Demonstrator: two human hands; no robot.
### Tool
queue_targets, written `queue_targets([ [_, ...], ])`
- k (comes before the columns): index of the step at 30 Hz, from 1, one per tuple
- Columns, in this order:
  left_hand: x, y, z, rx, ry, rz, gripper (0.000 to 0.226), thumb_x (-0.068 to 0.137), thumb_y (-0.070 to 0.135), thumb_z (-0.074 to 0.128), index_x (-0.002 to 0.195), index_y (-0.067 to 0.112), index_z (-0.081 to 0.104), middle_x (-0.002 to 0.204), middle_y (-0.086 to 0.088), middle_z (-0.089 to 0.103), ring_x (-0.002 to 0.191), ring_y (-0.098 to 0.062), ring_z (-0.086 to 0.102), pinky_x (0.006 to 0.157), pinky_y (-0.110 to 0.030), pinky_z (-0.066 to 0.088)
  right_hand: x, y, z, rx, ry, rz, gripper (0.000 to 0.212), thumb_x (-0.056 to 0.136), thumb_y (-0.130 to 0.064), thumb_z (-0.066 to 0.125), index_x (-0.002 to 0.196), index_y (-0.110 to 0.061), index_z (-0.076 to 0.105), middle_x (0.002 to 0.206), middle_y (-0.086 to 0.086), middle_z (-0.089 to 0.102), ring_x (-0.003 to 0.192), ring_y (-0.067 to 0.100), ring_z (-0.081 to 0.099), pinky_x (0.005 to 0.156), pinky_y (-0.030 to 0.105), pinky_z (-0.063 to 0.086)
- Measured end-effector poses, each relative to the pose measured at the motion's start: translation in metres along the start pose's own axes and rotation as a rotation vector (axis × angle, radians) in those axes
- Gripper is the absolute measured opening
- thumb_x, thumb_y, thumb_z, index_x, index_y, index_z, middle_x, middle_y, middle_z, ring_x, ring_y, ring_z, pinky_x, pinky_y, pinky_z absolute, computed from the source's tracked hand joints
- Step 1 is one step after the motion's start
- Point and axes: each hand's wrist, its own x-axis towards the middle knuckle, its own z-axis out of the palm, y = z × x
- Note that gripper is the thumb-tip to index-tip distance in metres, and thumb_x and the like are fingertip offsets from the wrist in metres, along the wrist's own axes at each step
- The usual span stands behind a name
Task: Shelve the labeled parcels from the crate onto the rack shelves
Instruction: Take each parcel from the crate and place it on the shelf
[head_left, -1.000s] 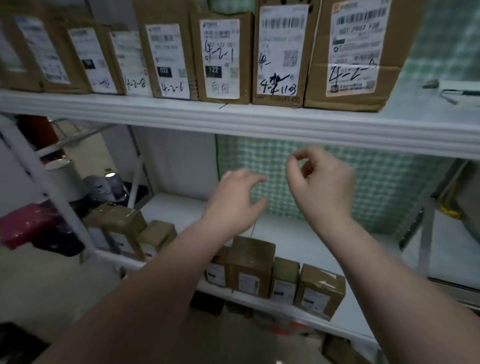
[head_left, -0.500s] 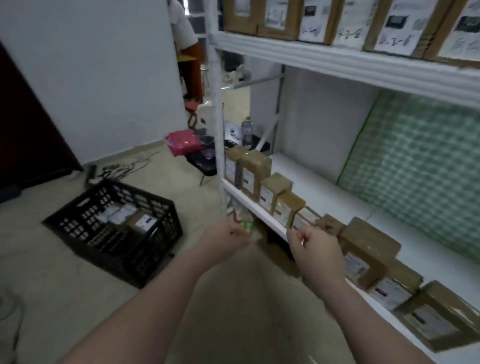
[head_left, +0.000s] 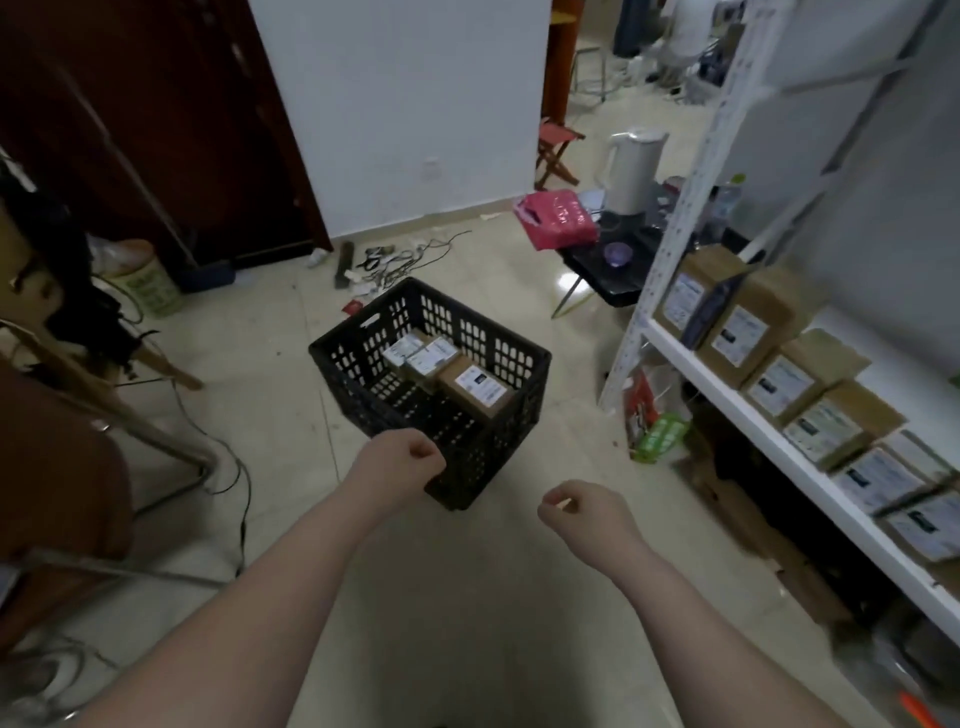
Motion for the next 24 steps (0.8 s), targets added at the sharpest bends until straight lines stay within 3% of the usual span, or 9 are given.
queue_targets([
  [2,0.014,-0.02,-0.021,-0.021,0.009,-0.017,0.008,0.09,0.022,0.06,0.085,0.02,0.066,0.08,0.008,0.059,0.074,-0.009,0.054,0.059,-0.021,0.04,0.016,-0.023,0.018,0.008,-0.016,-0.002,0.02,0.089,-0.03,0.064,0.104,-0.02,0.073,0.078,-0.009,0.059,0.079,0.01,0.054,0.054,0.011,0.035],
  [5,0.041,-0.047,-0.039,-0.063,-0.004,-0.051,0.008,0.09,0.023,0.061,0.094,0.02,0.067,0.083,0.006,0.06,0.075,-0.01,0.055,0.069,-0.024,0.045,0.047,-0.045,0.035,0.002,-0.048,0.018,0.019,0.09,-0.027,0.063,0.104,-0.019,0.074,0.073,-0.015,0.055,0.079,0.009,0.053,0.057,0.018,0.035],
  [9,0.077,-0.075,-0.049,-0.125,-0.024,-0.124,0.015,0.09,0.023,0.06,0.103,0.018,0.067,0.087,0.006,0.06,0.081,-0.011,0.057,0.073,-0.025,0.046,0.098,-0.067,0.05,0.012,-0.091,0.062,0.025,0.09,-0.029,0.065,0.111,-0.017,0.071,0.091,-0.004,0.06,0.086,0.012,0.055,0.068,0.02,0.039],
  [13,0.128,-0.095,-0.064,-0.118,-0.044,-0.168,0.022,0.091,0.021,0.06,0.11,0.014,0.068,0.097,0.001,0.06,0.096,-0.016,0.06,0.078,-0.024,0.045,0.162,-0.089,0.066,0.025,-0.131,0.112,0.028,0.09,-0.03,0.065,0.115,-0.017,0.069,0.093,-0.004,0.059,0.089,0.013,0.054,0.073,0.021,0.039],
  [15,0.162,-0.102,-0.077,-0.143,-0.016,-0.207,0.021,0.09,0.02,0.061,0.11,0.014,0.068,0.097,-0.003,0.063,0.096,-0.02,0.062,0.074,-0.022,0.043,0.198,-0.1,0.074,0.04,-0.178,0.117,0.032,0.091,-0.03,0.065,0.118,-0.015,0.066,0.096,-0.003,0.059,0.092,0.014,0.055,0.076,0.023,0.043],
  [18,0.217,-0.109,-0.101,-0.177,0.013,-0.288,0.021,0.09,0.022,0.061,0.11,0.016,0.067,0.096,-0.005,0.062,0.079,-0.014,0.055,0.063,-0.021,0.04,0.258,-0.119,0.084,0.046,-0.294,0.145,0.041,0.091,-0.033,0.064,0.127,-0.012,0.061,0.113,0.003,0.062,0.101,0.018,0.058,0.086,0.029,0.05],
  [20,0.254,-0.109,-0.117,-0.16,0.01,-0.314,0.021,0.09,0.023,0.061,0.11,0.017,0.065,0.098,-0.003,0.062,0.083,-0.015,0.055,0.067,-0.024,0.04,0.298,-0.132,0.084,0.041,-0.36,0.188,0.043,0.092,-0.036,0.063,0.127,-0.012,0.059,0.109,0.003,0.063,0.095,0.018,0.06,0.083,0.031,0.051],
  [24,0.326,-0.11,-0.138,-0.125,0.064,-0.331,0.022,0.091,0.022,0.06,0.112,0.016,0.064,0.102,-0.003,0.062,0.088,-0.016,0.056,0.064,-0.022,0.039,0.373,-0.152,0.08,0.085,-0.369,0.282,0.043,0.092,-0.039,0.061,0.128,-0.016,0.058,0.096,0.002,0.058,0.081,0.016,0.058,0.063,0.026,0.048],
])
